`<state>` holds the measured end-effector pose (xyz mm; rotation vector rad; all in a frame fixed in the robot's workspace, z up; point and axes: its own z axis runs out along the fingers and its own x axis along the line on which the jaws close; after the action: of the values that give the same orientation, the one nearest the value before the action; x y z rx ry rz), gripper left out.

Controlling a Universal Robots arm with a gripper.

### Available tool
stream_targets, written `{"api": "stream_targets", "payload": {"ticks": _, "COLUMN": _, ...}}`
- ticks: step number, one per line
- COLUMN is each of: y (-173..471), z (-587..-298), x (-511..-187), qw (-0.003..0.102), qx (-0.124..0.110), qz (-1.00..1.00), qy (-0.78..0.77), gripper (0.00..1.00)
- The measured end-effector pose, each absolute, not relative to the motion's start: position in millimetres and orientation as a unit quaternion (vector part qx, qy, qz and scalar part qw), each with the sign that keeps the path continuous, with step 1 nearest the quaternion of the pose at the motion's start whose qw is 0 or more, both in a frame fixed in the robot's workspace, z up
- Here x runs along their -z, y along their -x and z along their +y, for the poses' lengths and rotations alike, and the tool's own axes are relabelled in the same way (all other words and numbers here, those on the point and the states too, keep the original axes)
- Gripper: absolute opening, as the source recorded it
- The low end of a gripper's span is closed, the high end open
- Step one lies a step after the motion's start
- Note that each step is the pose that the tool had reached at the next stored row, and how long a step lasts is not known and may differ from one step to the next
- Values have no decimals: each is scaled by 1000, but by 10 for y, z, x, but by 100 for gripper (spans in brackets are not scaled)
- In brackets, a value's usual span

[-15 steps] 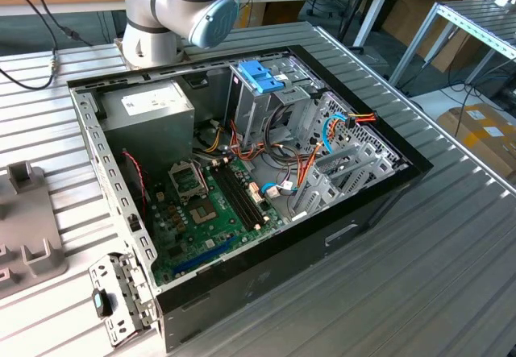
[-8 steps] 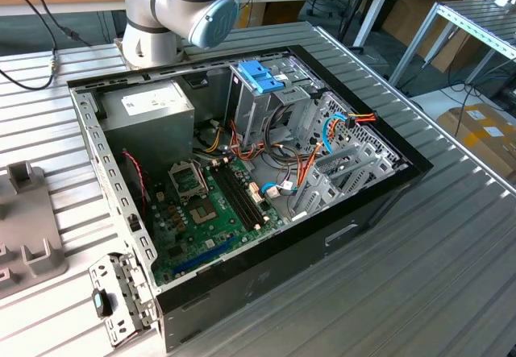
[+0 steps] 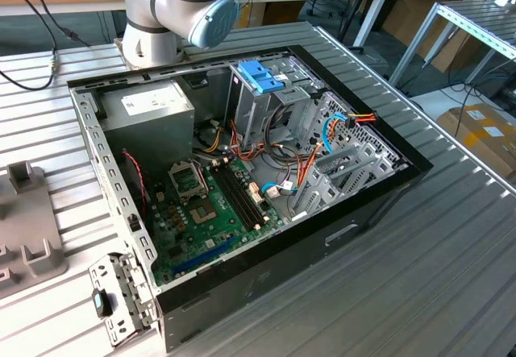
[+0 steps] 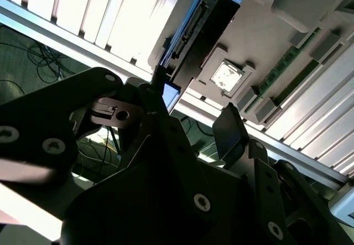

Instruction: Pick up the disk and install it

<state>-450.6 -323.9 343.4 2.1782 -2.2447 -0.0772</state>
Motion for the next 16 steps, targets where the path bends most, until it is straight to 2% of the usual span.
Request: {"api": "stream_targets", "payload": {"ticks": 16, "y": 4512, "z": -3223, "x": -3372, "qw": 6, "qx": 25, "qz": -717, "qy": -696, "gripper": 62}}
